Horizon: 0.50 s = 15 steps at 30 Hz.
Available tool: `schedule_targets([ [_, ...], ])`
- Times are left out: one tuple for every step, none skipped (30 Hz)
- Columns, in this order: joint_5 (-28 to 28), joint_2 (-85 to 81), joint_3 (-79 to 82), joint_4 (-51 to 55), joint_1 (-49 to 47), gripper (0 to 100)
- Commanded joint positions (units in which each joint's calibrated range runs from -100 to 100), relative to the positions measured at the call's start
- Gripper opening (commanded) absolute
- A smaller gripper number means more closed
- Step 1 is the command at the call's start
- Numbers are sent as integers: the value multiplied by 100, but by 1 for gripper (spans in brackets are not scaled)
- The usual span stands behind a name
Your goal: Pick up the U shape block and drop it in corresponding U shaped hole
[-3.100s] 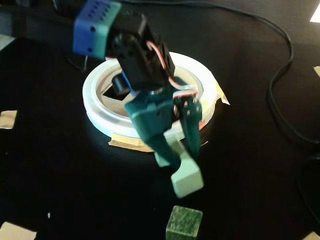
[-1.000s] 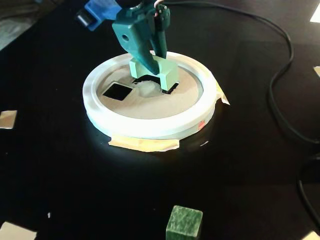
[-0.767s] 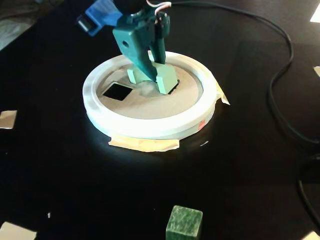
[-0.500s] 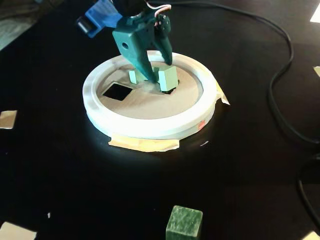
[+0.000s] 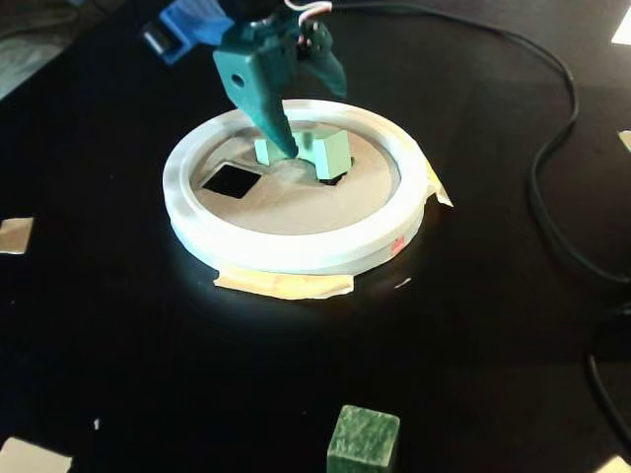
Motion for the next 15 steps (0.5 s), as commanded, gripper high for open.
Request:
schedule_targets([
  [-34, -943, -627, 9, 138, 86],
  [-34, -997, -681, 9, 263, 86],
  [-34, -988, -745, 9, 326, 86],
  [-34, -943, -809, 9, 376, 86],
  [-34, -907, -882, 9, 388, 86],
  [-34, -898, -918, 9, 388, 86],
  [-34, -889, -918, 9, 388, 86],
  [-34, -871, -918, 9, 388, 86],
  [-34, -835, -918, 9, 388, 86],
  [-34, -782, -918, 9, 388, 86],
  [-34, -728, -918, 9, 388, 86],
  [-34, -611, -918, 9, 401, 86],
  [-34, -549, -918, 9, 401, 86],
  [-34, -504, -918, 9, 401, 86],
  [-34, -459, -918, 9, 401, 86],
])
